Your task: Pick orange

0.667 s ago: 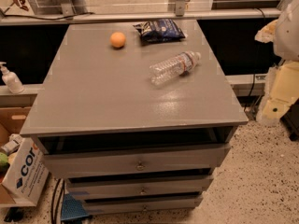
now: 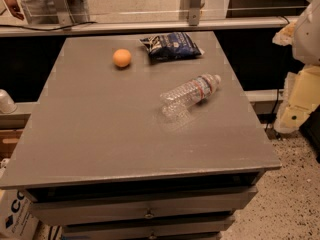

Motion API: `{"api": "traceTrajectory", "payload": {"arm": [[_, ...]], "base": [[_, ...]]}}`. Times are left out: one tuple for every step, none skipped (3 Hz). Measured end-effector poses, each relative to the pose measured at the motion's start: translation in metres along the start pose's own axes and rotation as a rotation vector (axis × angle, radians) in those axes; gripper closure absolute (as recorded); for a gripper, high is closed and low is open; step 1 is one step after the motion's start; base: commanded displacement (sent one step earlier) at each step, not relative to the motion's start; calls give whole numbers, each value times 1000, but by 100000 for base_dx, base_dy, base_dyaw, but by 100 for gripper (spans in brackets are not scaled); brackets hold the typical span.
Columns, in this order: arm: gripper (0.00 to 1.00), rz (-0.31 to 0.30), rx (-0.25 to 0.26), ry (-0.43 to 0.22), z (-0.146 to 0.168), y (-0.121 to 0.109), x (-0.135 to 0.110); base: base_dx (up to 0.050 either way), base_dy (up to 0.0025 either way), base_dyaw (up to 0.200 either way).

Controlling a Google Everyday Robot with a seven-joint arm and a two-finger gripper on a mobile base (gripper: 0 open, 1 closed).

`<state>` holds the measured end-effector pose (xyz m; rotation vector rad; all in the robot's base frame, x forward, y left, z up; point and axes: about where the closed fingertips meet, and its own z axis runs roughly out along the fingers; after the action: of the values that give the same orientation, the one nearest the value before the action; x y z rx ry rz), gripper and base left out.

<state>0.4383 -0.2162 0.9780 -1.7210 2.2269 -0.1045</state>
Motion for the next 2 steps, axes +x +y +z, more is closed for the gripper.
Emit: {"api": "traceTrajectory", "payload": {"arm": [[0,-38,18,-25,7,-2,-10],[0,-114,25,-85,38,-4,-50]], "base": [[0,0,0],[0,0,0]]}}
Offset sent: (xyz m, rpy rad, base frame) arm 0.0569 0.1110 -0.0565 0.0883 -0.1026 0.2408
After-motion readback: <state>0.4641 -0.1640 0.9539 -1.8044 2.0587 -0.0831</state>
